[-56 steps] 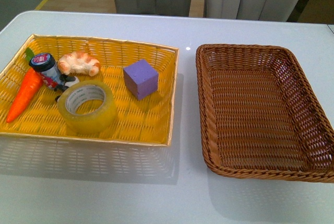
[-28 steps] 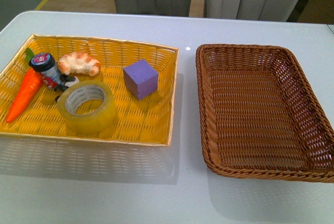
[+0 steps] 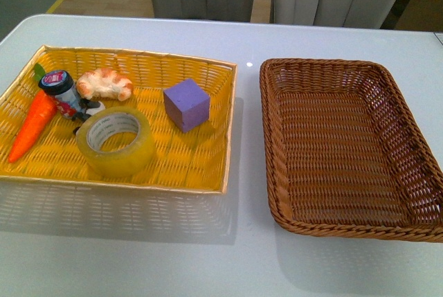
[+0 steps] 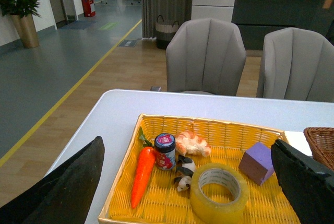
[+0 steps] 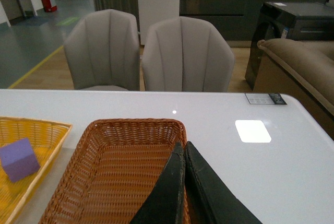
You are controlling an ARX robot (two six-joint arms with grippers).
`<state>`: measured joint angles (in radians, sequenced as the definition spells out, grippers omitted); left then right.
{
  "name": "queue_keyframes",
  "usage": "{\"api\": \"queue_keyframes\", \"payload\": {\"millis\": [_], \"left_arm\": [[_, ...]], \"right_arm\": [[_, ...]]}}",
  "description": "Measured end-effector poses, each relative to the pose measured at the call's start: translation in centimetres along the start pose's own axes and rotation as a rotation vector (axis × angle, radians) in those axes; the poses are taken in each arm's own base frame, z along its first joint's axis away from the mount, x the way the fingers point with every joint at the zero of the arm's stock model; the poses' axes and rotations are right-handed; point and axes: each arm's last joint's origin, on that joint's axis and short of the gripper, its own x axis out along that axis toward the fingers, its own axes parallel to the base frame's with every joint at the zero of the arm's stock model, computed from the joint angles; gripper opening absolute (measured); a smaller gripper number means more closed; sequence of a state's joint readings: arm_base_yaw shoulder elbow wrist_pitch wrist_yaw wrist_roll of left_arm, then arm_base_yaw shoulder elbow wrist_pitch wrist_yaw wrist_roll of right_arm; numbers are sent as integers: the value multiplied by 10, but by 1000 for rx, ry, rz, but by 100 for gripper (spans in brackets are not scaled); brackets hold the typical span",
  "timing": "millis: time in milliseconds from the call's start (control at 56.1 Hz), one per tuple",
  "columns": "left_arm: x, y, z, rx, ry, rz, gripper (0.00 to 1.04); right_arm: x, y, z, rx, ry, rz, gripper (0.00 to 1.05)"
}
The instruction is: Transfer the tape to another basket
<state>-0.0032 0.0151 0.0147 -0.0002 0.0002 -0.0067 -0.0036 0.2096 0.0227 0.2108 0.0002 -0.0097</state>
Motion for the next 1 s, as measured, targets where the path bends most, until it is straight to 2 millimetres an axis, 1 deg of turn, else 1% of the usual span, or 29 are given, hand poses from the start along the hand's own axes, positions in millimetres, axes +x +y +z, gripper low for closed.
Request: {"api": "queue_keyframes", "payload": {"millis": [143, 232, 303, 534, 606, 677, 695, 766, 784, 855, 873, 998], "left_arm": [[0, 0, 0, 0, 0, 0, 96], [0, 0, 0, 0, 0, 0, 96], [0, 0, 0, 0, 0, 0, 96], [0, 0, 0, 0, 0, 0, 96], [0, 0, 0, 0, 0, 0, 96], [0, 0, 0, 0, 0, 0, 96], [0, 0, 0, 0, 0, 0, 96], [0, 0, 0, 0, 0, 0, 96], [0, 0, 0, 0, 0, 0, 96], [0, 0, 0, 0, 0, 0, 96], [0, 0, 0, 0, 0, 0, 96], [0, 0, 0, 0, 0, 0, 96]], "right_arm": [[-2, 0, 0, 0, 1, 0, 2], [-10, 0, -5, 0, 35, 1, 2], [-13, 0, -3, 0, 8, 1, 2], [-14, 0, -3, 0, 6, 2, 2], [-14, 0, -3, 0, 5, 2, 12], [-14, 0, -3, 0, 5, 2, 26], [-14, 0, -3, 0, 5, 2, 28], [-14, 0, -3, 0, 5, 2, 42], [-14, 0, -3, 0, 5, 2, 43], [-14, 0, -3, 0, 5, 2, 57], [-14, 0, -3, 0, 5, 2, 59], [-14, 0, -3, 0, 5, 2, 82]]}}
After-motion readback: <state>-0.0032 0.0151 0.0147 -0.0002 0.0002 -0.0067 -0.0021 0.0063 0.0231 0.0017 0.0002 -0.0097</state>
